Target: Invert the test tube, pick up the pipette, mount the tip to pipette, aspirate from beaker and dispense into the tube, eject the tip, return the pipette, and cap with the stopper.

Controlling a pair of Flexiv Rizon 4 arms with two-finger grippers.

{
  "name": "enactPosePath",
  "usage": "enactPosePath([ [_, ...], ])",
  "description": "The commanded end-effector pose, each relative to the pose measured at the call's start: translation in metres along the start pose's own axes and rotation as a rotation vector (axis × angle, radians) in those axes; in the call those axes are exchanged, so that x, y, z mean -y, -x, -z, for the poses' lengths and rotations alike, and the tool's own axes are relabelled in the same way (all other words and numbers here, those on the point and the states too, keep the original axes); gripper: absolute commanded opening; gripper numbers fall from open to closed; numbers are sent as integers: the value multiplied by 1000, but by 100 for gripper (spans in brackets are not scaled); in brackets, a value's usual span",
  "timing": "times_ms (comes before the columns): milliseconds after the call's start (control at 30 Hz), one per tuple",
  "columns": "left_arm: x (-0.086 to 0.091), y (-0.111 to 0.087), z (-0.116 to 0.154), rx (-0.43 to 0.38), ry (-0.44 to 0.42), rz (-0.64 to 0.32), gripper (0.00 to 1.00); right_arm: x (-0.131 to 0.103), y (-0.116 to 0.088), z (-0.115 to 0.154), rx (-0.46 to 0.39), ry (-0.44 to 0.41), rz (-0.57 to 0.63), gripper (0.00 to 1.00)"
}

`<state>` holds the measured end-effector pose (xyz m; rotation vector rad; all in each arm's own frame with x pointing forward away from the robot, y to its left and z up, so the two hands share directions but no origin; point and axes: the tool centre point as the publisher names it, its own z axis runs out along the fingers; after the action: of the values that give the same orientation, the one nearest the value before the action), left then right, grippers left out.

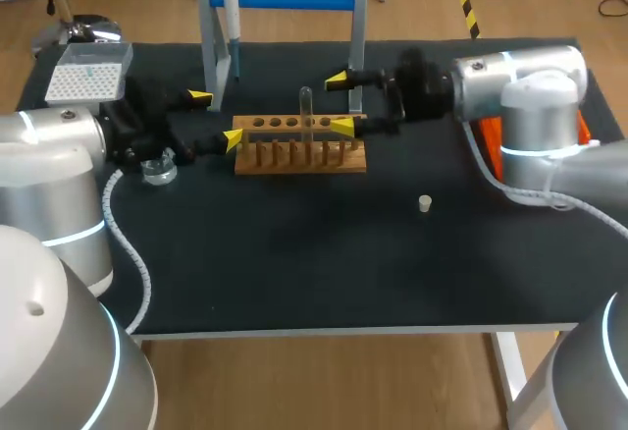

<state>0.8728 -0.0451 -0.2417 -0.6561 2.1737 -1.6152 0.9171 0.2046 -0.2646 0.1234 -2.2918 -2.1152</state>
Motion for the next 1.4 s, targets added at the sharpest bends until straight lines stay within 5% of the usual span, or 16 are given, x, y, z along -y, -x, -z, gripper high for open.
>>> enactPosePath([
  [33, -1, 0, -1, 1, -2, 0, 100, 4, 10, -12, -53, 16, -7, 84],
  [1200, -1, 0, -1, 1, -2, 0, 100, 17, 16, -43, -70, 27, -36, 71],
  [1400, -1, 0, -1, 1, -2, 0, 100, 17, 18, -45, -66, 36, -38, 55],
])
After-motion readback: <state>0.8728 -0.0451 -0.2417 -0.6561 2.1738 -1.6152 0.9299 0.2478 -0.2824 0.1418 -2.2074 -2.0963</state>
